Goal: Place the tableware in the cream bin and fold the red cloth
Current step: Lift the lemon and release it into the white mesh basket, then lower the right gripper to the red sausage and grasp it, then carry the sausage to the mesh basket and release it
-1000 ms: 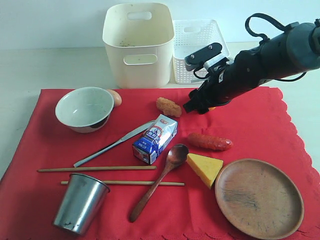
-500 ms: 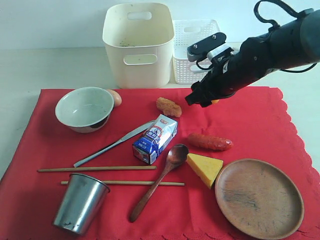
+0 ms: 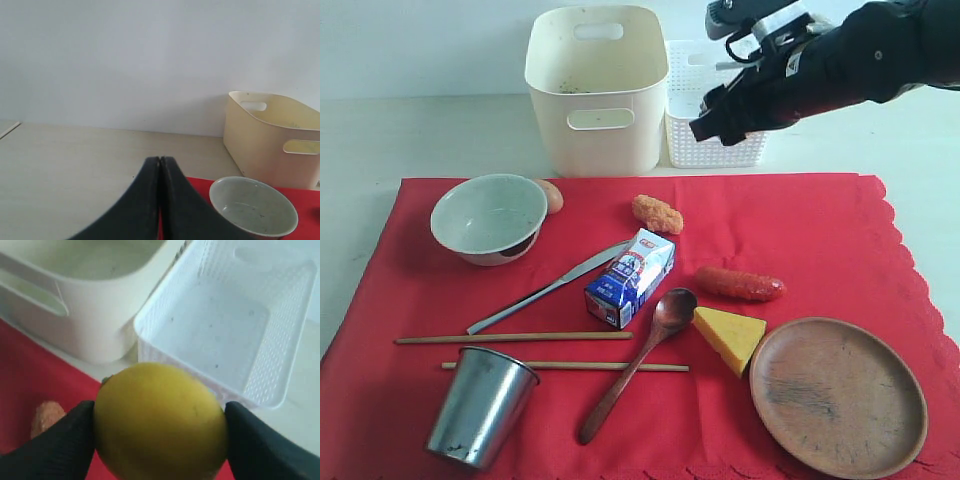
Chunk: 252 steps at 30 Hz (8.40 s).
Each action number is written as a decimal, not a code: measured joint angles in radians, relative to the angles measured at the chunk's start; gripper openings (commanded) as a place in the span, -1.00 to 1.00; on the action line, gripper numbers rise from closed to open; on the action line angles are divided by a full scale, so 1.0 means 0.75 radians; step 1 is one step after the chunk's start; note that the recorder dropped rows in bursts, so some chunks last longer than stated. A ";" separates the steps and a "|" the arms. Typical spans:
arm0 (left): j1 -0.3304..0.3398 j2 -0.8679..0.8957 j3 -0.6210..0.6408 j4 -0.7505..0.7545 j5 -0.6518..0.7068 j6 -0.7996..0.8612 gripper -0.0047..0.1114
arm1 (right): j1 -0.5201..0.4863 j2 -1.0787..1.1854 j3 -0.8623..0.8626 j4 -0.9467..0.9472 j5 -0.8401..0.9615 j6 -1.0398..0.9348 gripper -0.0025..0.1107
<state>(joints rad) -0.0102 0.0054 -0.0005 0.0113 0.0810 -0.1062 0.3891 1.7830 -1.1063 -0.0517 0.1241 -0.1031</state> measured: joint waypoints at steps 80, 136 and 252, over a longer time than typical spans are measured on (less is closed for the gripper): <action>0.000 0.000 0.000 0.000 0.000 0.000 -0.88 | -0.136 0.550 -0.479 0.104 -0.263 0.031 0.38; 0.000 0.000 0.000 0.000 0.000 0.000 -0.88 | 0.084 0.112 0.177 0.375 0.549 -0.582 -0.06; 0.000 0.000 0.000 0.000 0.000 0.000 -0.88 | -0.141 0.562 -0.592 0.712 -0.017 -0.557 -0.13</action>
<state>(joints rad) -0.0102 0.0054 -0.0005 0.0113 0.0810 -0.1062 0.2836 2.2044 -1.5505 0.4821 0.1117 -0.5212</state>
